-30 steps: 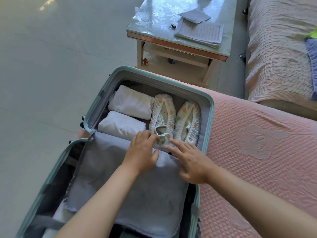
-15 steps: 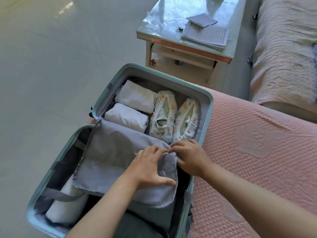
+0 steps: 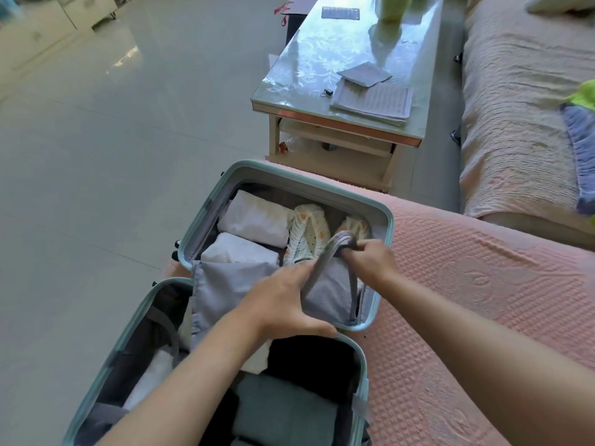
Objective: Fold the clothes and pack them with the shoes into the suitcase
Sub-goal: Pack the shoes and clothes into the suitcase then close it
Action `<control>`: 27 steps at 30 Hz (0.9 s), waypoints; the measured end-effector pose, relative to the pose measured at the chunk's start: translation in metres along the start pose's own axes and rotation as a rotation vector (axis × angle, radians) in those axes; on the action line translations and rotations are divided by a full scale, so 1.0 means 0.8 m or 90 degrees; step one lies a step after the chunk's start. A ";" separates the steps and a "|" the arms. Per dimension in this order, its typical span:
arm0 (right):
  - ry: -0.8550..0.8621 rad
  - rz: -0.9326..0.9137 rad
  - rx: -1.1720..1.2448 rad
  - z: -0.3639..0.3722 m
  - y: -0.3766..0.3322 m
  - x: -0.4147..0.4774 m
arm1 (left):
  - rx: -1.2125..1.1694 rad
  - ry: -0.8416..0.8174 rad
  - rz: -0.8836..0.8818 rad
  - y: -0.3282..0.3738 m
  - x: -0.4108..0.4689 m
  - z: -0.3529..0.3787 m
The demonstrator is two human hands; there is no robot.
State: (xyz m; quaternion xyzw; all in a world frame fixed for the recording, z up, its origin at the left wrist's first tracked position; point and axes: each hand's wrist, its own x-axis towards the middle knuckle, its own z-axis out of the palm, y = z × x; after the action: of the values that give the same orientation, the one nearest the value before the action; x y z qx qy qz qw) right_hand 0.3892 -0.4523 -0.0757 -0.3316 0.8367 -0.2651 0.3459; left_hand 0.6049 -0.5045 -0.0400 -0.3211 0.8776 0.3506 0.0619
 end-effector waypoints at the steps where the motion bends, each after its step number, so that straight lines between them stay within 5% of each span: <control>1: 0.019 0.044 -0.004 -0.007 -0.001 0.009 | 0.081 0.005 -0.006 0.003 0.012 -0.009; 4: 0.053 0.147 0.046 -0.012 0.002 0.030 | 0.307 0.129 -0.099 0.006 0.059 -0.040; 8: 0.050 0.227 0.212 -0.005 0.017 0.045 | 0.405 0.343 -0.190 0.020 0.118 -0.085; 13: 0.115 0.195 0.085 0.003 0.046 0.048 | 0.375 0.490 -0.014 0.010 0.156 -0.080; 16: 0.113 0.063 -0.031 0.014 0.056 0.018 | 0.306 0.310 0.125 -0.007 0.142 -0.034; 20: -0.067 -0.165 -0.275 0.047 0.083 -0.028 | 0.184 -0.034 0.008 -0.036 0.103 0.035; 23: -0.207 -0.232 -0.435 0.071 0.105 -0.054 | 0.202 -0.086 -0.047 -0.045 0.073 0.072; 27: -0.148 -0.323 -0.538 0.084 0.133 -0.073 | 0.222 -0.074 -0.095 -0.047 0.044 0.102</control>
State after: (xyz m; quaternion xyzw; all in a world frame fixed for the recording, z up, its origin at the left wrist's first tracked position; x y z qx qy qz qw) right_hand 0.4315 -0.3555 -0.1656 -0.6630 0.7199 0.0597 0.1966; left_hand 0.5909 -0.4903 -0.1342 -0.3486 0.8938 0.2059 0.1931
